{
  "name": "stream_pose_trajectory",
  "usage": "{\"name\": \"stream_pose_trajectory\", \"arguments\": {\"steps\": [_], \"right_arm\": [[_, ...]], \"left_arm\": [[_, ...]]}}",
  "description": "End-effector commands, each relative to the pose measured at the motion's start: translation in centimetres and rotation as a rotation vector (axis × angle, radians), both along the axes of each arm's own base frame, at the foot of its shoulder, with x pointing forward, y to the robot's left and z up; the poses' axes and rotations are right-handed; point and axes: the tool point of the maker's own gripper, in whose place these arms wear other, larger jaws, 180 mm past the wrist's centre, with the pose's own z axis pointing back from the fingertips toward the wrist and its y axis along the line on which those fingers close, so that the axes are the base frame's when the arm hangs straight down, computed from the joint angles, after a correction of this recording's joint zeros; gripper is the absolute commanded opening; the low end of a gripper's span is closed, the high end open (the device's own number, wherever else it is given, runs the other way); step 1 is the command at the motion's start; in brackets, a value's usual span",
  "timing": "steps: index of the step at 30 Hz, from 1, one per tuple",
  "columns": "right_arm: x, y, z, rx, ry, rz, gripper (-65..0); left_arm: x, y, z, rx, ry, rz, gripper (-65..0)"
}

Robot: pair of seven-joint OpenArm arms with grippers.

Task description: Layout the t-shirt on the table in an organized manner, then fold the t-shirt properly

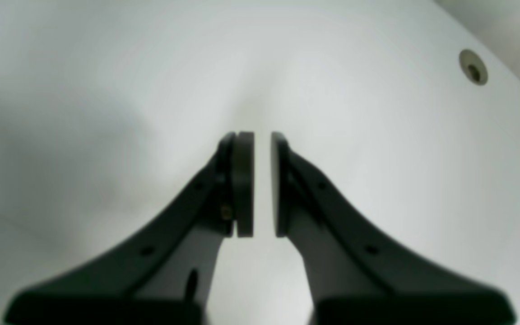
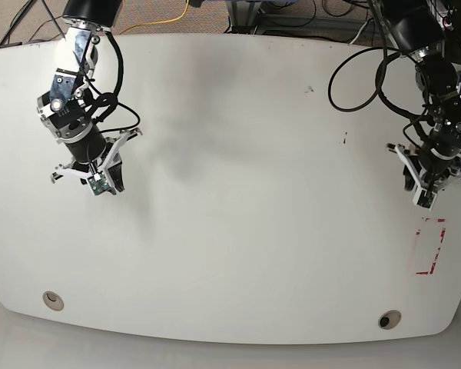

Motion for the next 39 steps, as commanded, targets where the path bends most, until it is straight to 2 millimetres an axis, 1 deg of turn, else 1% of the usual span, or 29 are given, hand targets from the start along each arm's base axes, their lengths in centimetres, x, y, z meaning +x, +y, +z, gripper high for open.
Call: {"name": "stream_pose_trajectory", "arguments": {"steps": [1,5,7,10,11,15,23,25,26,27,28,30,31,32,34,35,37,38,39], "right_arm": [[1.1,0.2,1.4,0.046,-0.1,0.017,-59.1],[1.4,0.5,0.7,0.109,-0.139,0.032,-59.1],[1.4,0.6,0.4,0.14,-0.16,0.04,-59.1],[0.8,0.7,-0.2,0.166,-0.179,0.055,-59.1],[0.1,0.8,-0.6,0.18,-0.181,0.059,-59.1],[-1.8,0.9,-1.6,0.21,-0.183,0.058,-59.1],[-7.3,0.0,-4.4,0.234,-0.134,0.0,-59.3],[-8.8,-0.6,-5.0,0.23,-0.109,-0.018,-59.3],[-9.5,-0.7,-5.1,0.228,-0.1,-0.023,-59.3],[-10.5,-0.9,-5.3,0.233,-0.085,-0.036,-59.3],[-10.8,-0.9,-5.3,0.241,-0.081,-0.041,-59.3],[-13.1,-0.9,-5.8,0.289,-0.041,-0.066,-59.3],[-13.6,-0.9,-5.8,0.3,-0.035,-0.07,-59.3],[-14.5,-0.9,-5.8,0.328,-0.023,-0.082,-59.3],[-15.9,-1.0,-5.7,0.349,-0.004,-0.098,-59.3],[-16.9,-0.9,-5.7,0.358,0.013,-0.103,-59.3],[-18.5,-0.6,-5.7,0.359,0.045,-0.103,-59.3],[-19.7,-0.5,-5.8,0.363,0.069,-0.107,-59.3],[-20.4,-0.3,-5.8,0.362,0.086,-0.106,-59.3]], "left_arm": [[1.9,-2.4,2.6,-0.09,-0.177,-0.01,-54.0],[3.1,-4.4,4.4,-0.172,-0.334,-0.005,-54.0],[2.9,-5.4,4.4,-0.212,-0.382,-0.002,-54.0],[2.0,-6.6,4.2,-0.252,-0.426,-0.005,-54.0],[1.4,-7.1,3.9,-0.265,-0.437,-0.01,-54.0],[-0.3,-7.8,3.1,-0.278,-0.44,-0.016,-54.0],[-5.5,-8.9,0.6,-0.282,-0.345,-0.018,-54.0],[-7.4,-9.0,-0.3,-0.273,-0.303,-0.018,-54.0],[-8.2,-9.1,-0.6,-0.27,-0.285,-0.019,-54.0],[-9.7,-9.2,-1.1,-0.264,-0.255,-0.02,-54.0],[-10.1,-9.2,-1.2,-0.262,-0.245,-0.021,-54.0],[-12.3,-9.4,-1.7,-0.253,-0.199,-0.023,-54.0],[-12.8,-9.4,-1.8,-0.252,-0.189,-0.024,-54.0],[-14.1,-9.5,-2.1,-0.247,-0.162,-0.026,-54.0],[-15.9,-9.6,-2.6,-0.242,-0.12,-0.027,-54.0],[-17.1,-9.7,-3.1,-0.241,-0.086,-0.024,-54.0],[-18.9,-9.7,-3.9,-0.24,-0.035,-0.02,-54.0],[-20.0,-9.6,-4.3,-0.239,-0.005,-0.015,-54.0],[-20.7,-9.6,-4.6,-0.238,0.014,-0.014,-54.0]]}}
